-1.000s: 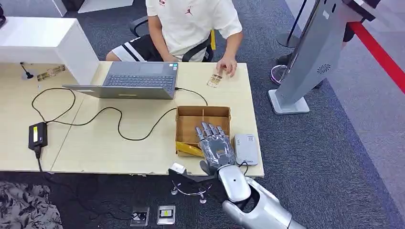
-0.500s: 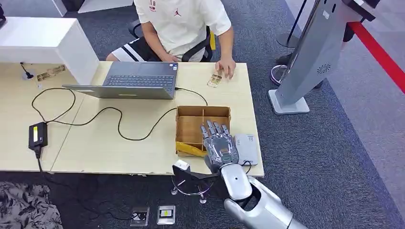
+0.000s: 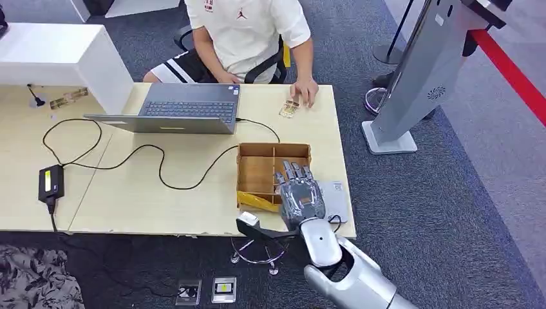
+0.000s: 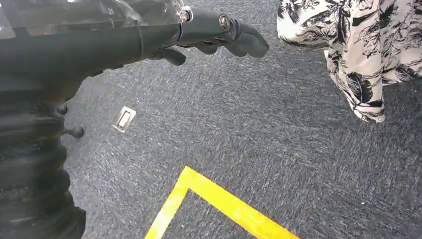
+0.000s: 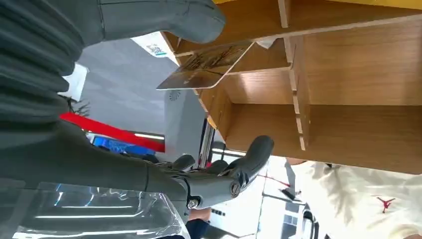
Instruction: Pass the card to the sensor for recognition and then transmit it.
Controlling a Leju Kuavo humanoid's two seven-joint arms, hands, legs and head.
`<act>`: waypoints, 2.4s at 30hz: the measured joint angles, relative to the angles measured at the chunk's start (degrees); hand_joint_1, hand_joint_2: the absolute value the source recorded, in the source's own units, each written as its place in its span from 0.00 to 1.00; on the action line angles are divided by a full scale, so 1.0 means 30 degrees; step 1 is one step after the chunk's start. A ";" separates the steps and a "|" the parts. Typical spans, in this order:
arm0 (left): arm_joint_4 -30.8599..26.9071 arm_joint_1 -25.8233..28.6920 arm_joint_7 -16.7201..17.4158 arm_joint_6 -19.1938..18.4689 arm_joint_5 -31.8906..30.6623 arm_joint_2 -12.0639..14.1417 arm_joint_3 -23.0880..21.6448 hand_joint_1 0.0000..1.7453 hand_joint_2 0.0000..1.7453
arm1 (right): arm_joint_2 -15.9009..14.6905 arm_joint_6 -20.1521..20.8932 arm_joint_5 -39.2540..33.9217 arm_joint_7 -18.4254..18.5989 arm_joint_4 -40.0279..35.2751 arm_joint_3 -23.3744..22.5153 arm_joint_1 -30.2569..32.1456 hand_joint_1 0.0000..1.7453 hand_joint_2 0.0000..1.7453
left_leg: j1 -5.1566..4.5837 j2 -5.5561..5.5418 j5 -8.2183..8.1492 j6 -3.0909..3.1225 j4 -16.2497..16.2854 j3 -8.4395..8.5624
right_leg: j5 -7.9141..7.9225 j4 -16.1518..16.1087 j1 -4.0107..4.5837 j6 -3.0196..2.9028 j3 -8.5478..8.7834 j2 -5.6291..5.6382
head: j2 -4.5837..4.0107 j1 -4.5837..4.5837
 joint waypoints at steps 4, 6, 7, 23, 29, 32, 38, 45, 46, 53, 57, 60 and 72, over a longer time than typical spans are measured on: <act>0.0000 0.0000 0.0000 0.0000 -0.0007 0.0000 0.0000 0.00 1.00 | -0.0007 0.0022 0.0044 0.0058 0.0029 -0.0196 -0.0009 0.31 1.00 | 0.0000 0.0000 0.0000 0.0000 0.0000 0.0001 | 0.0000 0.0000 0.0000 0.0000 0.0000 0.0000 | -0.0007 -0.0007; 0.0000 0.0000 0.0000 0.0000 -0.0007 -0.0001 0.0000 0.00 1.00 | -0.0022 0.0044 0.0065 0.0108 0.0036 -0.0240 -0.0007 0.31 1.00 | 0.0000 0.0000 0.0000 0.0000 0.0001 0.0000 | 0.0000 0.0000 0.0000 0.0000 -0.0001 0.0001 | 0.0000 -0.0007; 0.0000 0.0001 0.0000 0.0000 -0.0007 0.0000 0.0000 0.00 1.00 | -0.0029 0.0051 0.0080 0.0124 0.0036 -0.0277 -0.0007 0.30 1.00 | 0.0000 0.0000 0.0000 0.0000 0.0000 0.0000 | 0.0000 0.0000 0.0000 0.0000 -0.0001 0.0000 | 0.0000 0.0000; 0.0087 0.0000 0.0000 0.0000 -0.0226 0.0029 0.0000 0.00 1.00 | -0.0117 0.0430 0.0000 0.0291 0.0517 -0.0612 -0.0061 0.56 1.00 | 0.0000 0.0000 0.0000 0.0000 0.0000 -0.0002 | 0.0000 0.0000 0.0000 0.0000 0.0000 -0.0001 | -0.0007 0.0000; 0.0102 0.0000 0.0000 0.0000 -0.0262 0.0051 0.0000 0.00 1.00 | -0.0102 0.0495 -0.0066 0.0291 0.0816 -0.0641 -0.0062 0.78 1.00 | 0.0000 0.0000 0.0000 0.0000 0.0000 -0.0002 | 0.0000 0.0000 0.0000 0.0000 0.0000 -0.0001 | 0.0000 0.0000; 0.0102 -0.0002 0.0000 0.0000 -0.0262 0.0051 0.0000 0.00 1.00 | -0.0095 0.0495 -0.0080 0.0291 0.0933 -0.0648 -0.0169 0.77 1.00 | 0.0000 0.0000 0.0000 0.0000 0.0000 0.0000 | 0.0000 0.0000 0.0000 0.0000 0.0001 -0.0001 | 0.0000 -0.0007; 0.0102 -0.0002 0.0000 -0.0007 -0.0270 0.0073 0.0000 0.00 1.00 | -0.0095 0.0503 -0.0087 0.0291 0.1027 -0.0648 -0.0178 0.74 1.00 | 0.0000 0.0000 0.0000 0.0000 0.0000 0.0000 | 0.0000 0.0000 0.0000 0.0000 0.0001 -0.0001 | 0.0000 0.0000; 0.0139 -0.0002 -0.0138 -0.0007 -0.0284 0.0087 0.0000 0.00 1.00 | -0.0095 0.0612 -0.0131 0.0364 0.1078 -0.0648 -0.0180 0.90 1.00 | 0.0000 0.0000 0.0000 0.0000 0.0001 0.0002 | 0.0000 0.0000 0.0000 0.0001 0.0002 -0.0001 | 0.0000 0.0000; 0.0175 -0.0002 -0.0175 0.0000 -0.0284 0.0109 0.0000 0.00 1.00 | -0.0095 0.0641 -0.0131 0.0401 0.1071 -0.0648 -0.0181 0.90 1.00 | 0.0000 0.0000 0.0000 0.0000 0.0001 0.0003 | 0.0000 0.0000 0.0000 0.0000 0.0003 -0.0001 | -0.0007 -0.0007; 0.0262 0.0005 -0.0255 0.0000 -0.0139 0.0160 0.0000 0.00 1.00 | -0.0117 -0.0188 0.0719 0.0823 0.0571 -0.0677 -0.0254 1.00 1.00 | 0.0000 0.0001 0.0001 0.0000 0.0002 0.0001 | 0.0002 0.0000 0.0000 0.0001 0.0002 -0.0001 | -0.0007 0.0000; 0.0262 0.0020 -0.0255 0.0000 -0.0066 0.0153 0.0000 0.00 1.00 | -0.0218 -0.1375 0.2198 0.0830 -0.0989 -0.1012 -0.0400 1.00 1.00 | 0.0000 0.0000 0.0001 0.0000 0.0004 0.0003 | 0.0002 0.0001 0.0000 0.0001 0.0002 0.0001 | 0.0000 0.0000; 0.0262 0.0032 -0.0255 0.0000 -0.0066 0.0116 0.0000 0.00 1.00 | -0.0321 -0.1843 0.3156 0.0794 -0.2625 -0.1341 -0.0760 1.00 1.00 | 0.0000 0.0009 0.0001 0.0000 0.0003 0.0007 | 0.0002 0.0000 -0.0001 0.0001 0.0000 0.0006 | -0.0007 -0.0007; 0.0262 0.0057 -0.0182 0.0000 -0.0598 0.0051 0.0000 0.00 1.00 | -0.0517 -0.1974 0.4153 -0.0154 -0.8102 -0.2244 -0.2238 1.00 1.00 | 0.0000 0.0008 0.0001 0.0000 0.0001 0.0002 | 0.0002 0.0001 0.0000 0.0001 0.0006 0.0005 | 0.0000 0.0000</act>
